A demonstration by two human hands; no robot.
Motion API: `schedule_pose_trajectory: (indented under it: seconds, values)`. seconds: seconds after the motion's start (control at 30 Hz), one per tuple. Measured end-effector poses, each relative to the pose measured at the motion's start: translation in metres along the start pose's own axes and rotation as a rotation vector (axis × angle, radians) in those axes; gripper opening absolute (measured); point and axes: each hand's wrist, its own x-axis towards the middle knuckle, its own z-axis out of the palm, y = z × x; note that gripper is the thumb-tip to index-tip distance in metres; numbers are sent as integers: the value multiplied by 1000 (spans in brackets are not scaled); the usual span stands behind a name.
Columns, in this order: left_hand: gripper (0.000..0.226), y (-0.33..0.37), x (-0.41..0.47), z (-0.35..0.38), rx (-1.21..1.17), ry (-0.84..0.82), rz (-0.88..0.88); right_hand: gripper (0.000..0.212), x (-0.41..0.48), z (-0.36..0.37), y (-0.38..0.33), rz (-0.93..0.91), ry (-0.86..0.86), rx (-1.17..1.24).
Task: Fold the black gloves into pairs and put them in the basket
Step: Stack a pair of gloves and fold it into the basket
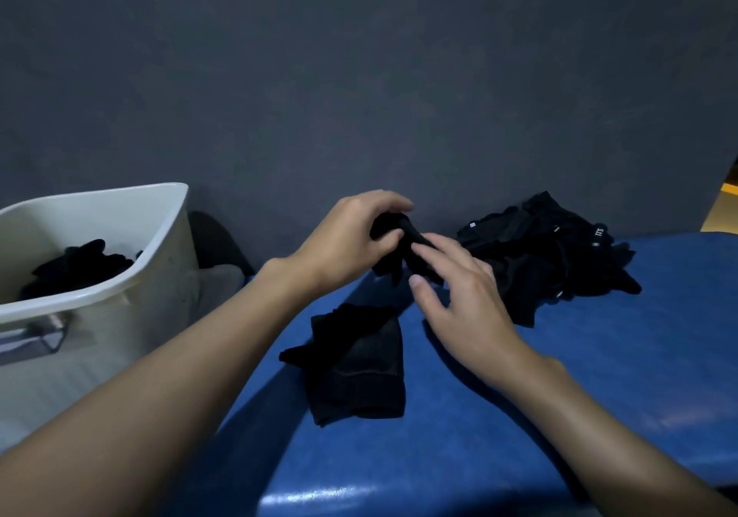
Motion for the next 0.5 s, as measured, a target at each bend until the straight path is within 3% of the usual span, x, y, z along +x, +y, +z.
schedule_pose_trajectory:
  seconds: [0.3,0.5]
  values:
    - [36,2,-28,-29,-308,169,-312,27,-3,-10,-24,33,167,383]
    - [33,22,-39,-44,-390,234,-285,20,-6,-8,-40,59,160,520]
